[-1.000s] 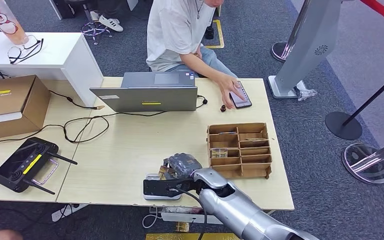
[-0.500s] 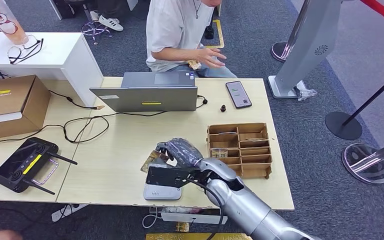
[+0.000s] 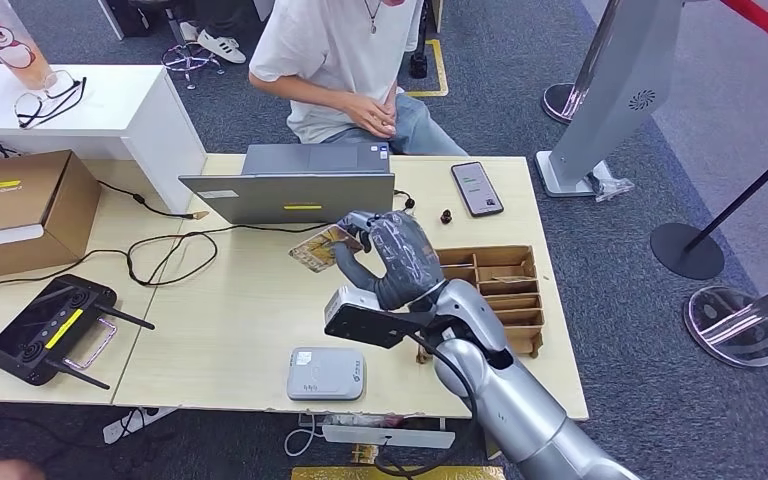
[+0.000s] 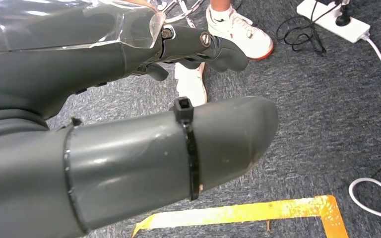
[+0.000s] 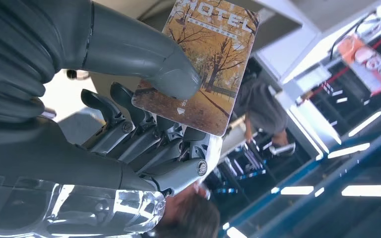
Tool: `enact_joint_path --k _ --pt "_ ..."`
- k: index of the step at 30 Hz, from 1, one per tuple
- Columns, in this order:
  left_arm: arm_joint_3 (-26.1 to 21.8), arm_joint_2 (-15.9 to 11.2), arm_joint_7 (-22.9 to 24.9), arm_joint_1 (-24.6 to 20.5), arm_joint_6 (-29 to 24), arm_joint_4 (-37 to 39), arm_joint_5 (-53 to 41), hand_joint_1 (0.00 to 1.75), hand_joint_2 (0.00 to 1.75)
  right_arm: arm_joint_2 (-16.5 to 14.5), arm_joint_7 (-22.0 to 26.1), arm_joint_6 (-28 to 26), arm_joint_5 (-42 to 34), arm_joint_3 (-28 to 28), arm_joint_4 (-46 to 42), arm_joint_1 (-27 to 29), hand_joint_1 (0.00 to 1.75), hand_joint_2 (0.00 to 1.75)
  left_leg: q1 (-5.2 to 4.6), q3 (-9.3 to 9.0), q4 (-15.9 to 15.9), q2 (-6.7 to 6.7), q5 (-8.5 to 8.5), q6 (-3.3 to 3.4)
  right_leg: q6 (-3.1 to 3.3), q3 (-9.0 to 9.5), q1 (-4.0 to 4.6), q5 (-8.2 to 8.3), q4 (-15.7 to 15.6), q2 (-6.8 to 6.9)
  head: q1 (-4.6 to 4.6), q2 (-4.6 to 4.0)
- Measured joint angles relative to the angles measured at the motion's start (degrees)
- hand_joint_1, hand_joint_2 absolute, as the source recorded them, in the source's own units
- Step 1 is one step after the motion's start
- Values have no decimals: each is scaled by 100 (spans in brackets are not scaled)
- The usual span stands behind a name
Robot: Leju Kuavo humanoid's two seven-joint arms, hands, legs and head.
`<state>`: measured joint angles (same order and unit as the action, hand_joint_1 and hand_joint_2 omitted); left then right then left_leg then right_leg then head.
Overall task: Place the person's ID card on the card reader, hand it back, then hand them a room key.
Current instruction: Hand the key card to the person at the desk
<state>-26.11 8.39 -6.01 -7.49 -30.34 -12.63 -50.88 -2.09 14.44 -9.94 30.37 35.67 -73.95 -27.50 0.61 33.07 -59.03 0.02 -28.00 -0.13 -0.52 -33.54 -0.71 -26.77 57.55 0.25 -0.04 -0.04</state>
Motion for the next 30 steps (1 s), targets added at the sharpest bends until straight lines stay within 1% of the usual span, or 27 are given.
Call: enact_joint_path --k 9,13,17,22,26,30 --pt "-39 2 0 0 -49 0 27 0 0 -115 -5 -776 620 -198 113 -213 175 175 0 1 0 0 0 0 0 0 0 0 0 1 0 0" --pt "-43 2 0 -1 -44 0 -35 0 0 -172 -103 -1235 975 -234 251 -304 175 175 0 1 0 0 0 0 0 0 0 0 0 1 0 0" --pt "-43 2 9 -2 -49 0 -48 0 0 -226 -366 -1771 1590 -268 475 -427 175 175 0 1 0 0 0 0 0 0 0 0 1 1 1 0" --pt "-43 2 40 -4 -47 0 -97 0 0 -304 -818 -2315 2473 -347 838 -623 175 175 0 1 0 0 0 0 0 0 0 1 1 1 0 0" --pt "-43 10 56 -8 -43 0 -156 0 0 -337 -1131 -2539 3031 -408 1144 -780 175 175 0 0 0 0 1 0 0 0 0 1 1 1 1 0" --pt "-43 19 74 -10 -33 0 -194 0 0 -384 -1330 -2707 3480 -489 1432 -872 175 175 0 0 0 0 1 0 0 0 0 1 1 1 0 0"
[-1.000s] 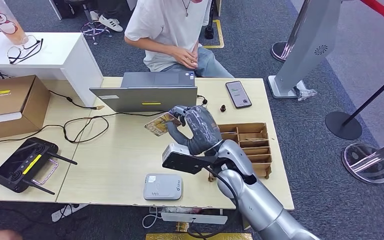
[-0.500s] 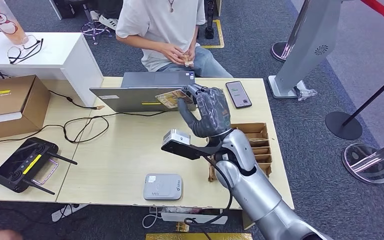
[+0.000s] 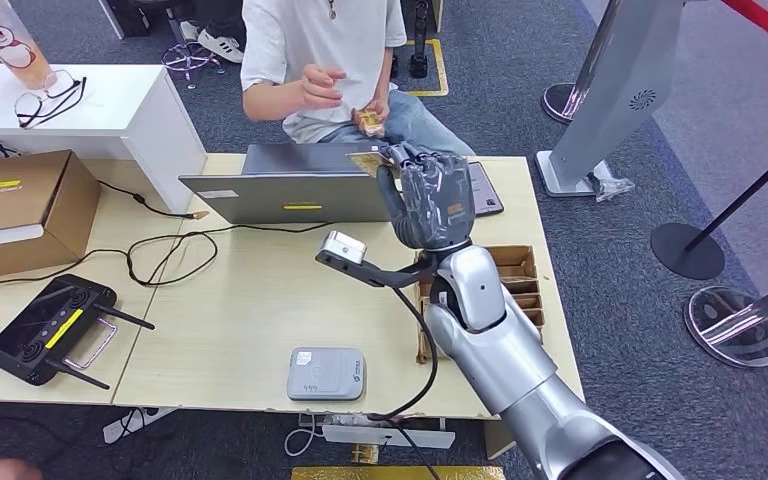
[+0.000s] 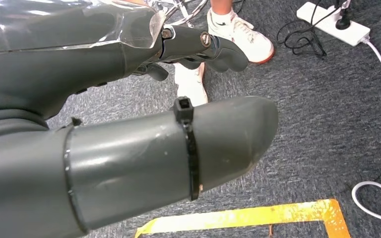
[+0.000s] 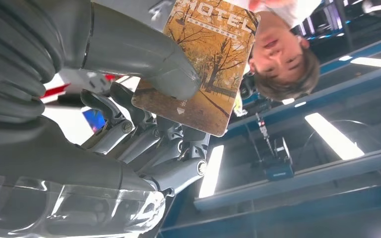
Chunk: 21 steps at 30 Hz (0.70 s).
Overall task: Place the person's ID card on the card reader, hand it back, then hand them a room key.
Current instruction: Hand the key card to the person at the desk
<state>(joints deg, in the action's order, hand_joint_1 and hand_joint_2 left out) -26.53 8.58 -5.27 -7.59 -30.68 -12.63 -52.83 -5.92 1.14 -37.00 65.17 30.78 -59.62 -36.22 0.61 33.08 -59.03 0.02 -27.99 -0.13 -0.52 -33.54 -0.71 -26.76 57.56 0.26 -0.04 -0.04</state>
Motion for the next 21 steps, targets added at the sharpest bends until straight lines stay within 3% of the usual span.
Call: enact_joint_path --k 7,21 --pt "0 3 43 -19 34 0 -55 0 0 -103 -190 -135 501 -129 412 -111 175 175 0 0 0 0 0 0 0 0 0 0 0 0 1 0" --pt "0 3 53 -27 41 0 -82 0 0 -249 -237 -131 659 -278 691 -166 175 175 0 0 0 0 0 0 0 0 0 0 0 1 0 0"
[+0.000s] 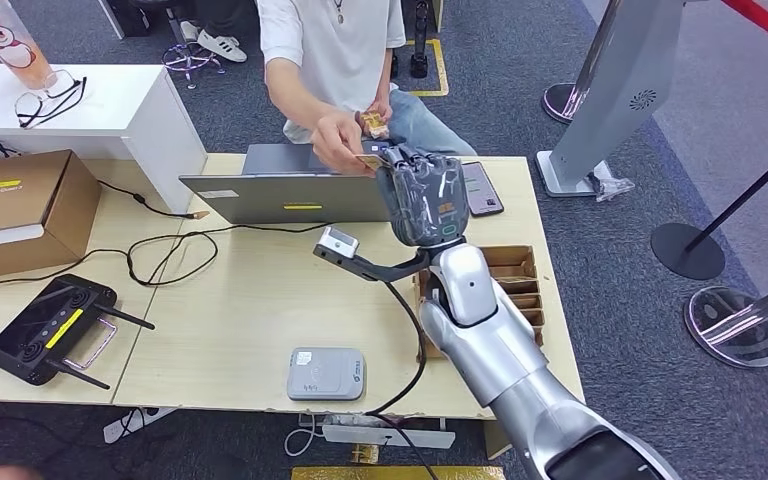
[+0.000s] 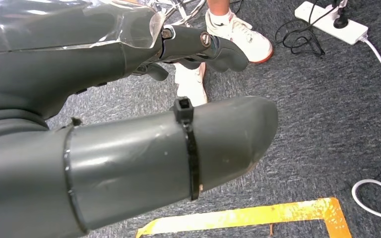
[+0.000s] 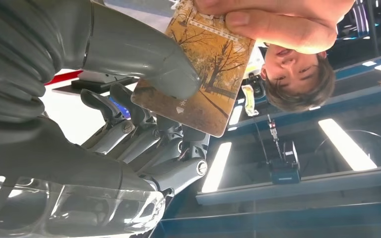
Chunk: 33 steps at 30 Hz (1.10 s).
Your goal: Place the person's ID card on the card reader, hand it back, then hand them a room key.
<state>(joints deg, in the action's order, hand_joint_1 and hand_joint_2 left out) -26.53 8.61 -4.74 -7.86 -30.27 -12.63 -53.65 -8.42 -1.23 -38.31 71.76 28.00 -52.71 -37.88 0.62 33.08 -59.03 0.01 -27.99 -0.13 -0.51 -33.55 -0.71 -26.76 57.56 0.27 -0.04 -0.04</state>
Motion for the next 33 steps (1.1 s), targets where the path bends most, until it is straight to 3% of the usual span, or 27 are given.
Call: enact_joint_path --k 7,11,12,16,20,33 --pt "1 14 -2 -23 8 0 -51 0 0 -44 8 0 4 -31 6 4 175 175 0 0 0 0 0 0 0 0 0 0 0 0 0 0" --pt "2 32 -2 -37 17 0 -66 0 0 -52 33 -5 4 -45 6 22 6 175 0 0 0 0 0 0 0 0 0 0 0 -1 1 0" --pt "2 34 -2 -38 19 0 -67 0 0 -52 44 -7 4 -49 6 32 0 175 0 0 0 0 0 0 0 0 0 0 0 -1 1 0" --pt "1 35 -2 -38 19 0 -64 0 0 -52 103 -12 4 -86 4 72 0 175 0 -1 0 0 0 0 0 0 0 0 0 -1 0 0" --pt "1 37 -3 -38 18 0 -59 0 0 -57 189 -27 -36 -119 -1 112 0 0 0 -1 0 0 0 0 0 0 0 0 0 -1 0 0" --pt "0 34 -17 -34 14 0 -50 0 0 -70 592 59 -524 -206 -227 317 0 0 0 0 0 0 0 0 0 0 0 0 0 -1 1 0"
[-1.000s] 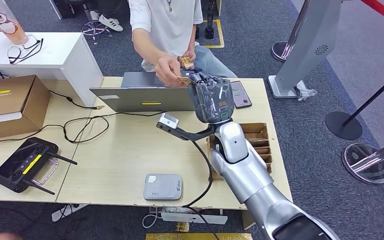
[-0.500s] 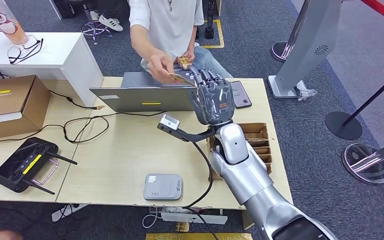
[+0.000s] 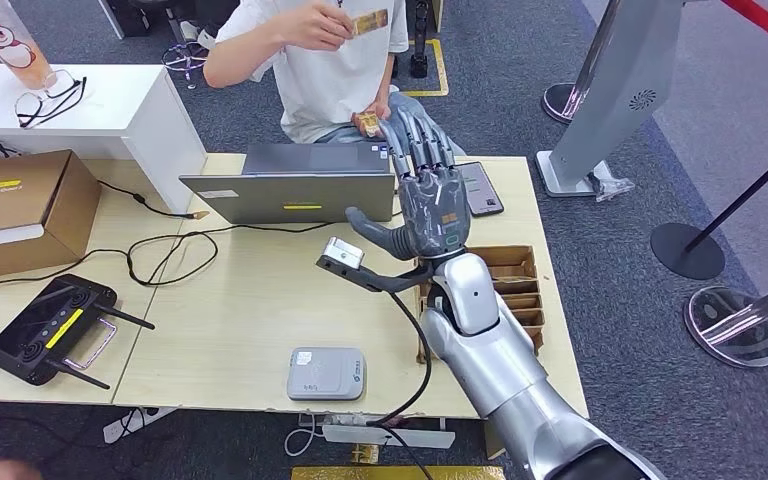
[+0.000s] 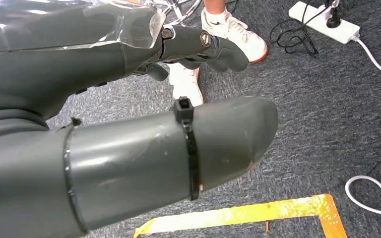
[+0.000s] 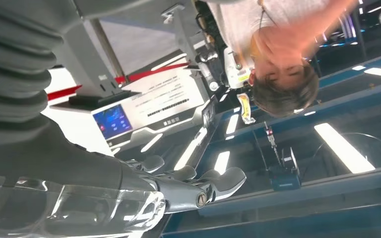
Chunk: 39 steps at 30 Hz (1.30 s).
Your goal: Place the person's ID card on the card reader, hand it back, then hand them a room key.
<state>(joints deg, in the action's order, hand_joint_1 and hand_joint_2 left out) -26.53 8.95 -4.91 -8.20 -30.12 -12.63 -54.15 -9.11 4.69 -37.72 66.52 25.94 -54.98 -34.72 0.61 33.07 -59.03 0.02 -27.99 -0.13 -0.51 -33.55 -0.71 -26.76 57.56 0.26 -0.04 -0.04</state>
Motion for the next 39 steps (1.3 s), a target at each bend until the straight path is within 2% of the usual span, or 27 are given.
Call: enact_joint_path --k 11,19,22,26,31,39 --pt "-14 -10 -14 37 -9 0 79 0 0 98 468 582 -810 -69 -768 437 0 0 0 0 0 0 0 0 0 -1 0 -1 0 0 -1 0" --pt "-99 -38 -130 125 -39 0 187 0 0 230 1176 1283 -2326 -68 -1654 1025 0 0 0 0 0 0 -1 0 0 -2 0 -1 0 0 0 0" --pt "-122 -50 -176 160 -60 0 209 0 0 266 1331 1432 -2672 -63 -2038 1306 0 0 0 0 1 0 -1 0 0 -2 0 -2 0 0 -1 0" --pt "-144 -57 -197 197 -67 0 221 0 0 355 1345 1479 -2594 -50 -2458 1595 0 0 0 1 1 0 -1 0 0 -2 0 -2 0 0 0 0" --pt "-212 -62 -209 213 -67 0 236 0 0 551 1227 1433 -2111 -44 -2786 1877 0 0 0 1 1 -1 -1 0 0 -1 0 -2 0 0 0 0" --pt "-273 -65 -284 253 -84 0 304 0 0 895 989 1210 -1292 -51 -2773 2101 0 0 0 1 1 0 -1 0 0 -1 0 -2 -1 0 -1 0"
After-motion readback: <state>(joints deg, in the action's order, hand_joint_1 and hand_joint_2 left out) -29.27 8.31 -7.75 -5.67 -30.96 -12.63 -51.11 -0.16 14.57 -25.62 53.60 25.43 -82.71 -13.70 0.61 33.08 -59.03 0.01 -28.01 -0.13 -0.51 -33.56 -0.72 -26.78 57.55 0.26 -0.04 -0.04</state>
